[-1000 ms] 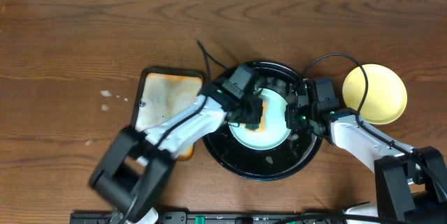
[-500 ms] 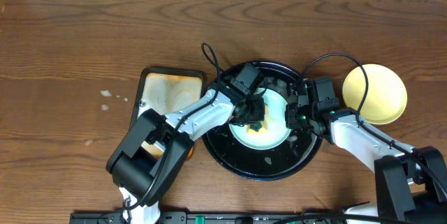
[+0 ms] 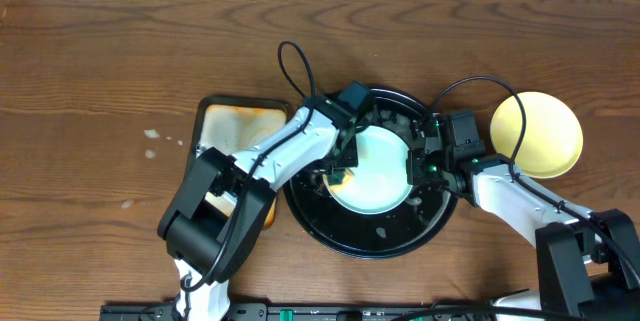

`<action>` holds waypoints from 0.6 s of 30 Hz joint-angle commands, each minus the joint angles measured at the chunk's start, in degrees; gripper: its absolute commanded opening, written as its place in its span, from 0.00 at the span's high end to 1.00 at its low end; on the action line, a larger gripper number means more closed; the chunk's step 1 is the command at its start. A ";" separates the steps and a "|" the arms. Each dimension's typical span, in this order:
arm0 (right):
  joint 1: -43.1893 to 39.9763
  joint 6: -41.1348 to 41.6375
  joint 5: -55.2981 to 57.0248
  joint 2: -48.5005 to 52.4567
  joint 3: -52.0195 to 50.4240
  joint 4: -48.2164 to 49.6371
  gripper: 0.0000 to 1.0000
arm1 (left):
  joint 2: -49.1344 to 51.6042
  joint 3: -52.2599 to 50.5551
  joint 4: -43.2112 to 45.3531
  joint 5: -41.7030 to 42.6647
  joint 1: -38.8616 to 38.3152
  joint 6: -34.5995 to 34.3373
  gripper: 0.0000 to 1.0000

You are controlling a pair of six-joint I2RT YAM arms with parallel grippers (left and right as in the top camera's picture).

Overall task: Clean dirty plates on tray and stack at the side
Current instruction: 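Wipe the pale-blue plate with the sponge in the left gripper, then release the sponge into the soapy tray with the left gripper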

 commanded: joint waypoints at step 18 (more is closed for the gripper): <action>-0.11 -4.81 7.91 -3.06 1.33 -2.51 0.99 | -9.57 12.11 -19.74 -7.39 15.04 10.21 0.91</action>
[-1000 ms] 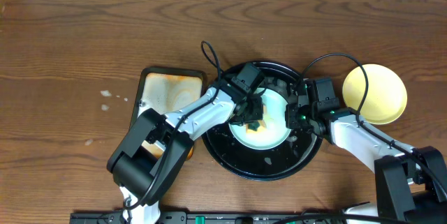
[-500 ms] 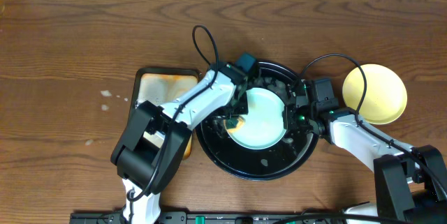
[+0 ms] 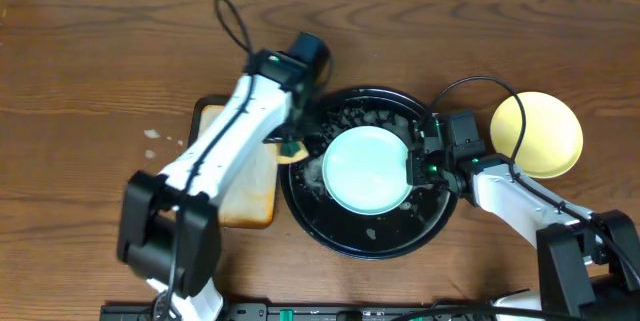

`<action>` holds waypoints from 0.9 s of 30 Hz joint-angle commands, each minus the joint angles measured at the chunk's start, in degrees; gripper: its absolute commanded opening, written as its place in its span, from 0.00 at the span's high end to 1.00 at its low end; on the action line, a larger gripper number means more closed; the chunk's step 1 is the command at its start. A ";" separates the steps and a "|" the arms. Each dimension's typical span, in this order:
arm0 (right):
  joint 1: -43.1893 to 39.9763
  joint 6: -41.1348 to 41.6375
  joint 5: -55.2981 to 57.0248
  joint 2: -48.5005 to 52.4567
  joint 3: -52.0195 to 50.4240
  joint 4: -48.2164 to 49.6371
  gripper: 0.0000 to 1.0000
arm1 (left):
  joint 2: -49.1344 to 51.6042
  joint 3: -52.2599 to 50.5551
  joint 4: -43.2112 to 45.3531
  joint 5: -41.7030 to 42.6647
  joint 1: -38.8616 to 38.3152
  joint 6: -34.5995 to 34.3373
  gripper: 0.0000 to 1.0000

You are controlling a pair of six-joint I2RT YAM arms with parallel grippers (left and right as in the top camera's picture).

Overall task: Clean dirty plates on tray and stack at the side
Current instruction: 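Release the sponge into the soapy tray with the left gripper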

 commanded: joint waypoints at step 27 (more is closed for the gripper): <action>5.33 -9.20 11.91 -6.29 8.22 -16.68 0.62 | -1.64 -12.33 2.95 11.58 21.73 20.48 0.60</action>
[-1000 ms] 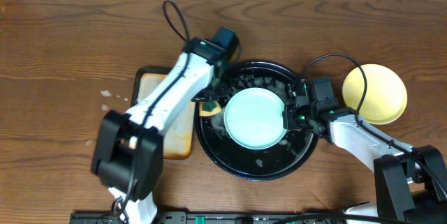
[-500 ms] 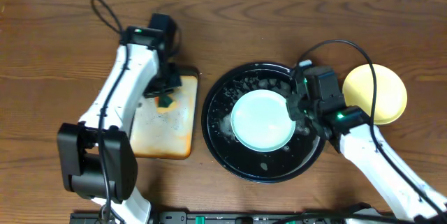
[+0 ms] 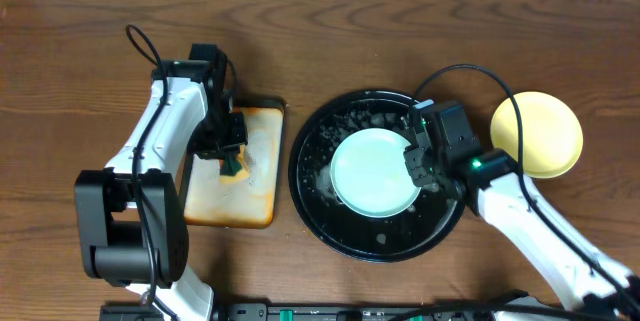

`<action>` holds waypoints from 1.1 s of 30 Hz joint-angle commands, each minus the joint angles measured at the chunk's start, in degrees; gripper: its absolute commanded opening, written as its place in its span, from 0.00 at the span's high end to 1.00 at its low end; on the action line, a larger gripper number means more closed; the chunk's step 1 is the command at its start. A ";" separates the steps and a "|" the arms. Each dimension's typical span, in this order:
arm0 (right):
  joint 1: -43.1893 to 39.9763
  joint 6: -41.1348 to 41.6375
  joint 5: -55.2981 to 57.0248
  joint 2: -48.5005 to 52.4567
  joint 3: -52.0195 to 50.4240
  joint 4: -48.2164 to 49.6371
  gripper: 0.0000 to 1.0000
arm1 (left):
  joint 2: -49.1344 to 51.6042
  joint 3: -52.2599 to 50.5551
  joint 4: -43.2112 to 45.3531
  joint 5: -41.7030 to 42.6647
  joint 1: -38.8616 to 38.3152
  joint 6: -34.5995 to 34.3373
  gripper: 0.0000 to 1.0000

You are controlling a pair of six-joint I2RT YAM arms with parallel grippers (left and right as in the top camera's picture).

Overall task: Clean dirty plates on tray and stack at the side
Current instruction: 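Release the sponge into the soapy tray with the left gripper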

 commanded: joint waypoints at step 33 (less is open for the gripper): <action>11.19 -12.94 42.47 -2.05 4.72 3.26 0.99 | -37.48 2.10 -3.63 5.25 0.79 0.50 0.18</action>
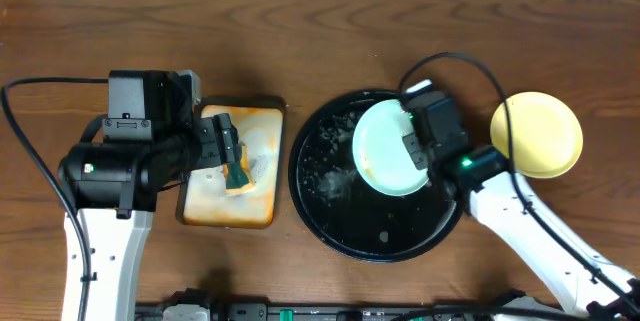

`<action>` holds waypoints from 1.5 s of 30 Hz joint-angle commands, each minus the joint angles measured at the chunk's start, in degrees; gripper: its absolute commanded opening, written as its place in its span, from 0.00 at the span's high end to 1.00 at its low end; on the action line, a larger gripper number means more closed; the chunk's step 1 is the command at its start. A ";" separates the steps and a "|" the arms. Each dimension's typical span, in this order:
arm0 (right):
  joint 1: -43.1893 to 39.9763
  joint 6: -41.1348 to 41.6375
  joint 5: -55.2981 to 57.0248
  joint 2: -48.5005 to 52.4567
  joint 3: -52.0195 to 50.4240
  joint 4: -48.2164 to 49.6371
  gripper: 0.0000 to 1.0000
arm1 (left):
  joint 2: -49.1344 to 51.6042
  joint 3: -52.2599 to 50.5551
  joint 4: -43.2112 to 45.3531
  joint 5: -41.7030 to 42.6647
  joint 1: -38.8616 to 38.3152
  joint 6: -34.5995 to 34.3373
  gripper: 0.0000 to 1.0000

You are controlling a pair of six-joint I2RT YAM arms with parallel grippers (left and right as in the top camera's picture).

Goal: Clean dirty plates on tray and stack at the side

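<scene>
A pale green plate [385,151] hangs tilted over the upper right part of the round black tray [340,221]. My right gripper [412,146] is shut on the plate's right rim. Crumbs and wet specks lie on the tray's floor. A yellow plate [540,136] rests on the table to the right of the tray. My left gripper [228,153] is shut on a yellow and green sponge [238,171] over the orange-stained rectangular tray [255,206] on the left.
The left arm's body [120,166] looms large over the table left of the rectangular tray. The right arm's black cable [455,61] loops above the black tray. A few white specks [150,134] dot the wood at far left.
The right gripper has taken the pale green plate from the middle of the black tray up and to the right, now tilted. The left arm has changed posture, with the sponge still over the rectangular tray.
First the left gripper pressed the sponge on the plate in the black tray while the right gripper held its rim. Then the sponge was off the plate at the tray's left edge, then over the rectangular tray. Now the plate hangs toward the yellow plate's side.
</scene>
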 commanded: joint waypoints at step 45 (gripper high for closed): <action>25.03 -25.59 50.45 0.04 0.39 13.49 0.99 | -0.35 1.03 -0.31 0.50 0.35 0.33 0.18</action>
